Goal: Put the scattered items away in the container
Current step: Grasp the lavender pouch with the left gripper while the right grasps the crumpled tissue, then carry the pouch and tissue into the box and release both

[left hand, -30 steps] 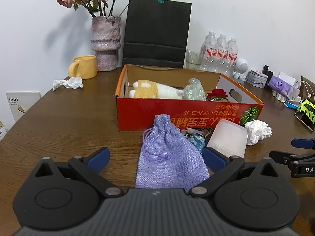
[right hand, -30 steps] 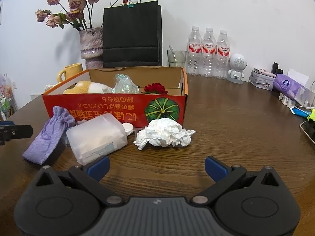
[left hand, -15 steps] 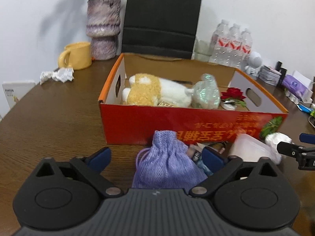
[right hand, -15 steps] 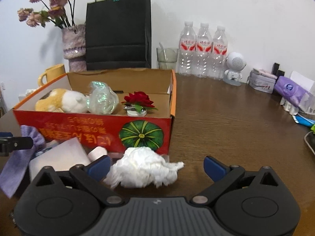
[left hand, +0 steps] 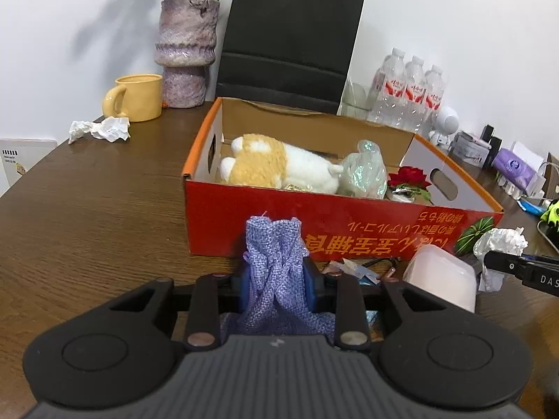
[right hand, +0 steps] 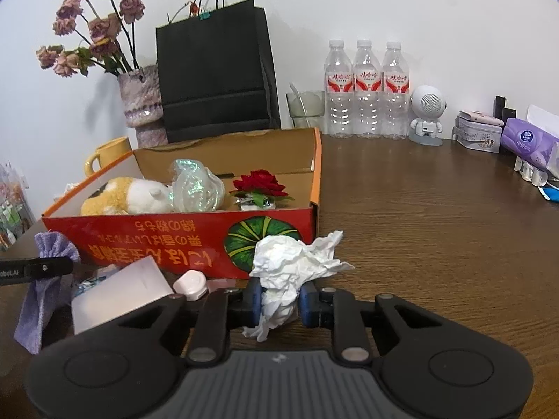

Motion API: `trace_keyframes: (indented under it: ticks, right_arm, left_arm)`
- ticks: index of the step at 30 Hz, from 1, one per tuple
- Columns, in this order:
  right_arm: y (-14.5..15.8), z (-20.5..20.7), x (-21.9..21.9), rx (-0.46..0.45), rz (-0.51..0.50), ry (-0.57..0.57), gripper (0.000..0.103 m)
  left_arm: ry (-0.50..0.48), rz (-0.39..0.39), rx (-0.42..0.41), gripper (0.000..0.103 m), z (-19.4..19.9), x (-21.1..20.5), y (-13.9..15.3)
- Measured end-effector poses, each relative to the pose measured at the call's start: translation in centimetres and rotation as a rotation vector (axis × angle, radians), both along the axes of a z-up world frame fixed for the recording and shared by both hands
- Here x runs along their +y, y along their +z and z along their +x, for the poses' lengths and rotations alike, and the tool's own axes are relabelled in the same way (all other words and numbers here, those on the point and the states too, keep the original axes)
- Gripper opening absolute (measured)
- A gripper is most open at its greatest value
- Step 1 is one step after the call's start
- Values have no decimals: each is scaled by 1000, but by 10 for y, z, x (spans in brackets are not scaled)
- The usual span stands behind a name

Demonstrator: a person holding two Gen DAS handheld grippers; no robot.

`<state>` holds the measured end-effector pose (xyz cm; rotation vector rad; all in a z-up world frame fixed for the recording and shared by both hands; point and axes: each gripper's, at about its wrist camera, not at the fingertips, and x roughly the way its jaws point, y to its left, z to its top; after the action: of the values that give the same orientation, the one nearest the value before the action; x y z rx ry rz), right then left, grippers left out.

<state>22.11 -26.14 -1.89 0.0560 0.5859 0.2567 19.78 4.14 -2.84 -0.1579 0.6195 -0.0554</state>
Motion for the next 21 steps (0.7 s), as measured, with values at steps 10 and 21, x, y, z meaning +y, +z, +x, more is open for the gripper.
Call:
trace_keyframes:
  ticks: [10, 21]
  right_arm:
    - [10, -22, -7, -49, 41, -12, 19]
    - [29, -38, -2, -93, 48, 6, 19]
  left_arm:
    - [7, -11, -48, 29, -20, 7, 15]
    - [-12, -20, -105, 29, -33, 6, 33]
